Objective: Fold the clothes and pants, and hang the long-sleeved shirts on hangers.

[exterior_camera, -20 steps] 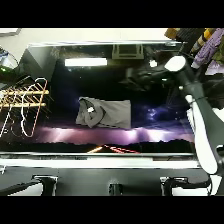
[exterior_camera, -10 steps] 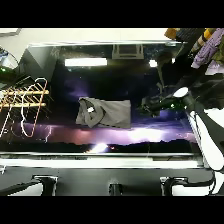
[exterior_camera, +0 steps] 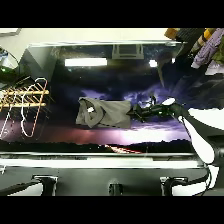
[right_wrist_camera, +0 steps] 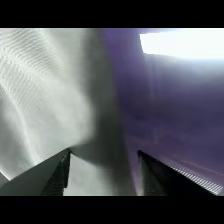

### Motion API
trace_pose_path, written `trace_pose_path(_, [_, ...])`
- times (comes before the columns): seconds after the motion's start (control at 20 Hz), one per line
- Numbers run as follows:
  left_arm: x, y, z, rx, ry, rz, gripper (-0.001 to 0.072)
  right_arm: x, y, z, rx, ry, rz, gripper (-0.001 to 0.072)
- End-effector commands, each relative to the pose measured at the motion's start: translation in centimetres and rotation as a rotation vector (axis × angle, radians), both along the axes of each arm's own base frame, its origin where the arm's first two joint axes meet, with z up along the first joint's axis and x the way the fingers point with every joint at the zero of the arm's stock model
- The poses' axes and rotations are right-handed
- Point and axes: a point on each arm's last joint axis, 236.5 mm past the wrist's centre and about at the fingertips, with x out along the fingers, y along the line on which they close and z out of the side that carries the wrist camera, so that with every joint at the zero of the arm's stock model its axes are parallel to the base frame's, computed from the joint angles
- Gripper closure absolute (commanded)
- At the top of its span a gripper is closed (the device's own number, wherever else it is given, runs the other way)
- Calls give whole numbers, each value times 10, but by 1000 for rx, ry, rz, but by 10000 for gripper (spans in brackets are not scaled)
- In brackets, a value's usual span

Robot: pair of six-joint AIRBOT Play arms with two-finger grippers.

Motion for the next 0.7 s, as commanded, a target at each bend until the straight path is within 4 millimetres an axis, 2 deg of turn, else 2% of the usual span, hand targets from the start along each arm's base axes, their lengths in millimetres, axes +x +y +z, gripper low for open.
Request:
trace_pose_path(0.0, [1,1,-2,0,4,0,691,8,11,-6,-13,-31,-28,350])
trace_pose_path(0.05, [1,1,-3,-1,6,0,692,11,13,-5,-9,-38,-36,403])
trace_pose_path(0.15, [2,1,-5,-2,10,0,692,16,18,2,19,-60,-44,631])
trace_pose_path(0.2, [2,1,-5,-2,11,1,692,20,20,10,39,-78,-55,670])
trace_pose_path(0.3, [2,1,-5,-1,10,-2,692,33,22,32,61,-118,-82,670])
trace_pose_path(0.45, [2,1,-5,-1,10,-3,692,64,20,77,108,-150,-140,671])
trace_pose_path(0.55, [2,1,-5,-1,11,-3,692,92,5,107,122,-186,-206,671])
trace_pose_path(0.65, [2,1,-5,6,9,-15,692,119,-27,134,111,-227,-285,671])
